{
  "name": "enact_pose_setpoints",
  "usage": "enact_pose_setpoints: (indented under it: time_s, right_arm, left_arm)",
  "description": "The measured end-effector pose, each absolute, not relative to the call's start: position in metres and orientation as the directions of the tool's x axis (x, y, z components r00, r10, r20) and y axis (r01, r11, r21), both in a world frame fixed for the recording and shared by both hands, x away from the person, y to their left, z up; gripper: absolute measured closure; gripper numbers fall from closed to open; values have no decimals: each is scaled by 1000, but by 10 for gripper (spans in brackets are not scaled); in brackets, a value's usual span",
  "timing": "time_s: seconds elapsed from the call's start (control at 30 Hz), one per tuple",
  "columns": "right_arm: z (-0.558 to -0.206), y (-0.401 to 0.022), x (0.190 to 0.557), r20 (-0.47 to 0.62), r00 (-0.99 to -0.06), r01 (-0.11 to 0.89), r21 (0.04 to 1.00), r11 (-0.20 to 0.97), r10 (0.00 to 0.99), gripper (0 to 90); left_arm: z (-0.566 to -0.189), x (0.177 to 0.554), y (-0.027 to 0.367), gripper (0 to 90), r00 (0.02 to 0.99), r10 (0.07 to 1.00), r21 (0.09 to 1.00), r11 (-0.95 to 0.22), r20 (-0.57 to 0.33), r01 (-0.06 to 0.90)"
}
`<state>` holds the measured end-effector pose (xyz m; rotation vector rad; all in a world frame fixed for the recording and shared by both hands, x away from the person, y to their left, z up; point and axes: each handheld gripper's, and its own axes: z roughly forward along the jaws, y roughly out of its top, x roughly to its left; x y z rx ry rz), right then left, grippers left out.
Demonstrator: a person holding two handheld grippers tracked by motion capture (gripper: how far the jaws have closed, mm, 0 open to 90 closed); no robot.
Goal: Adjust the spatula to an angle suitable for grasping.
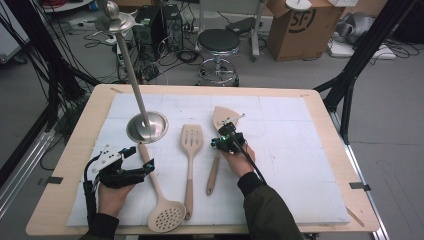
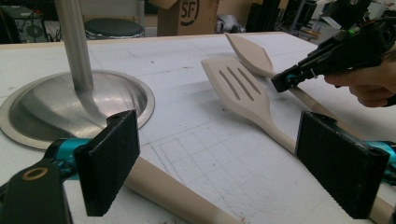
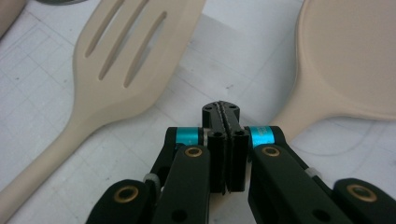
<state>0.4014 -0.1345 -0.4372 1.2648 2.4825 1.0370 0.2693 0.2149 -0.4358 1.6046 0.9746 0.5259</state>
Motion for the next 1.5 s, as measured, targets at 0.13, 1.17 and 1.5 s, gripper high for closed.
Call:
enact_pose_setpoints:
  time_s: [0.13, 1.17, 1.5]
  right_arm:
    - [-437, -142, 401, 153, -611, 657, 645, 390, 776, 898]
    - [-440, -221, 384, 259, -504, 710, 667, 225, 824, 898]
    - [-443, -233, 376, 264, -487, 708, 677, 199, 833, 898]
  left_arm:
    - [-436, 269, 214, 145, 560, 813, 950, -31, -157, 312]
    - [-437, 269, 208, 149, 572, 807, 949, -51, -144, 311]
    - [-437, 269, 207, 149, 575, 806, 949, -58, -139, 310]
